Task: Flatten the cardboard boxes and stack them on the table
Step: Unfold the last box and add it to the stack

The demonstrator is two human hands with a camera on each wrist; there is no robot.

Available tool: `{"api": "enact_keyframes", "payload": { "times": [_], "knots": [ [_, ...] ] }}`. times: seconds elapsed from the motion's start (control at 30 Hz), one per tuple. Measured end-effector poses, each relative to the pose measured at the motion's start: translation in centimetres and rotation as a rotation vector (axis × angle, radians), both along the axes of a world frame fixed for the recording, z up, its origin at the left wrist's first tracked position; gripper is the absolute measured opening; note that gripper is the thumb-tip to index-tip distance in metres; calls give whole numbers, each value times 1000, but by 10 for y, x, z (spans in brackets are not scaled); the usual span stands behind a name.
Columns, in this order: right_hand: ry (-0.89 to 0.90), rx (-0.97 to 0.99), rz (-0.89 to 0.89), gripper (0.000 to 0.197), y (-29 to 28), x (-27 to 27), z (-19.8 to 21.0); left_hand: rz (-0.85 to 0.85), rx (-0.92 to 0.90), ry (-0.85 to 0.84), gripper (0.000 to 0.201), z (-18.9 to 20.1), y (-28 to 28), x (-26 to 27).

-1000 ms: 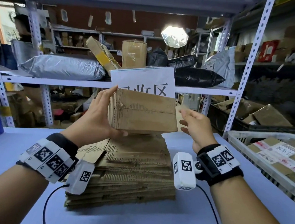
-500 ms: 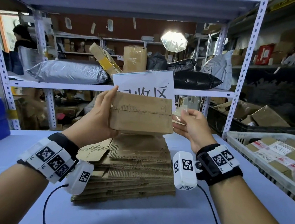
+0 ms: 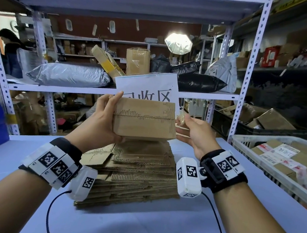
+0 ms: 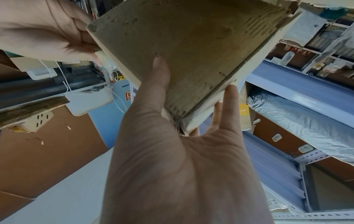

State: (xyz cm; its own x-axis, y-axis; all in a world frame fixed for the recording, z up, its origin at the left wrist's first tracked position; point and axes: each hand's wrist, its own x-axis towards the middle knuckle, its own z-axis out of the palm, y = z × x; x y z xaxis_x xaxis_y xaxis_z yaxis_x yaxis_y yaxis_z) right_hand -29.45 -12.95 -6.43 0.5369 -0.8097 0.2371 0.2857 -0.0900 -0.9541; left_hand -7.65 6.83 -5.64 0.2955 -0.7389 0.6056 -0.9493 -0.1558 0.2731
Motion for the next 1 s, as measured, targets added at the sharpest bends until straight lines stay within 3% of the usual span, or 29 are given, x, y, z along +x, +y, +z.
{"api": "enact_keyframes", "payload": {
  "times": [0.3,0.5,0.87,1.0],
  "knots": [
    [-6,18,22,50,2,4,-3,-23,-5,-8,134,-3,1,-1],
    [41,-115,2,18,-4,11,-7,-45,-34,-18,133,-7,-2,8],
    [-1,-111,10,26,-24,29,-4,-44,-87,-53,132,1,-18,26],
    [-5,-20,30,24,-32,29,-2,-73,-90,-37,134,7,-20,32]
  ]
}}
